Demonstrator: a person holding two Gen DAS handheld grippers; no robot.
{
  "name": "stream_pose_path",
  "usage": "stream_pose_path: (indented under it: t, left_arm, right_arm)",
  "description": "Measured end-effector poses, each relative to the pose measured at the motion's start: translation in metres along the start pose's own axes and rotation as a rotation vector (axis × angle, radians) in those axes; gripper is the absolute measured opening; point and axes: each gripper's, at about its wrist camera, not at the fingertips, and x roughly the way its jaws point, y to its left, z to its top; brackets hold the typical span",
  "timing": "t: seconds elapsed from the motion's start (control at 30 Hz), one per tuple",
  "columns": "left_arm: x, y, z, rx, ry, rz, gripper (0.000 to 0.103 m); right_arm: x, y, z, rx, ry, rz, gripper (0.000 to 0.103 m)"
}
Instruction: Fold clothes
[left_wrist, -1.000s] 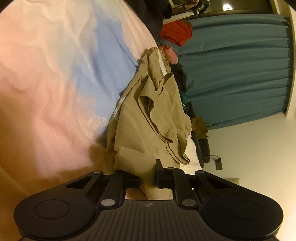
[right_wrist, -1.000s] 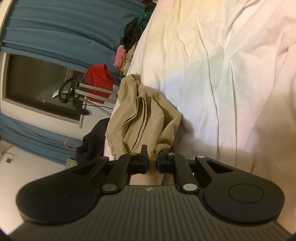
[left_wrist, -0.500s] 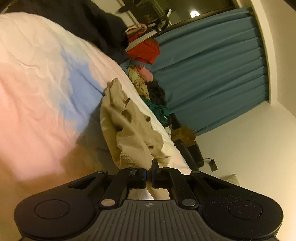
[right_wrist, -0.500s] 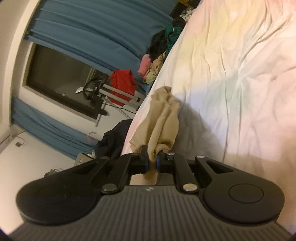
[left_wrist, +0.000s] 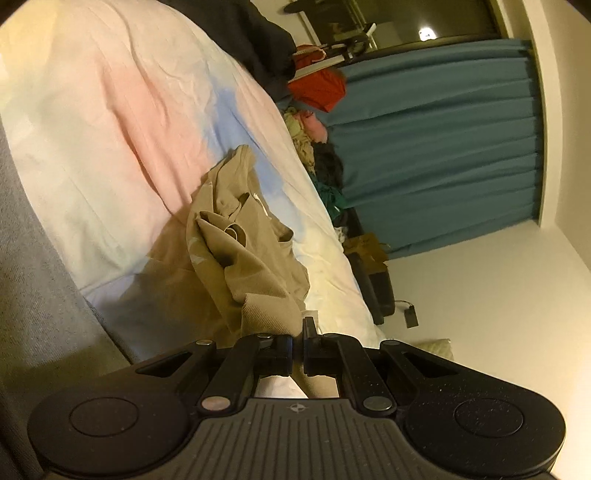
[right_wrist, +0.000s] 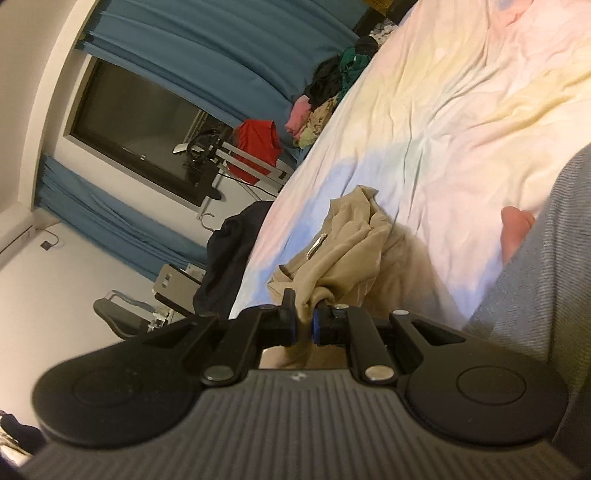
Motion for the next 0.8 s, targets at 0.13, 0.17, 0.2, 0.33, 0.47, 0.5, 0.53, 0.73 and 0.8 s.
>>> stream_pose_path:
  t: [0.13, 0.17, 0.2, 0.33, 0.47, 0.5, 0.53, 0.73, 0.8]
  left_arm:
    - [0.021, -0.024, 0.028, 0.036, -0.011, 0.058, 0.005]
    - [0.032, -0.032, 0.039, 0.048, -0.016, 0.077, 0.005]
    - [0.040, -0.037, 0.049, 0.052, -0.020, 0.084, 0.005]
    - [0.083, -0.057, 0.092, 0.078, -0.020, 0.121, 0.005]
    - [0.133, -0.071, 0.127, 0.117, -0.026, 0.233, 0.005]
    - [0.144, -0.072, 0.133, 0.125, -0.032, 0.258, 0.005]
    - [0.155, -0.070, 0.140, 0.132, -0.031, 0.269, 0.006]
    - [0.218, -0.045, 0.173, 0.168, 0.007, 0.303, 0.006]
    - [0.228, -0.032, 0.177, 0.156, 0.009, 0.302, 0.007]
  right_arm:
    - [0.029, 0.011, 0.018, 0.010, -0.014, -0.018, 0.012]
    - [0.036, 0.014, 0.022, 0.013, -0.018, -0.023, 0.012]
    - [0.043, 0.017, 0.027, 0.015, -0.021, -0.027, 0.012]
    - [0.085, 0.029, 0.052, 0.024, -0.038, -0.055, 0.012]
    - [0.141, 0.039, 0.072, -0.007, -0.057, -0.113, 0.012]
    - [0.154, 0.040, 0.074, -0.012, -0.059, -0.123, 0.012]
    - [0.166, 0.037, 0.077, -0.011, -0.058, -0.135, 0.012]
    - [0.233, 0.017, 0.089, -0.018, -0.037, -0.194, 0.012]
    - [0.249, 0.010, 0.091, -0.035, -0.013, -0.206, 0.012]
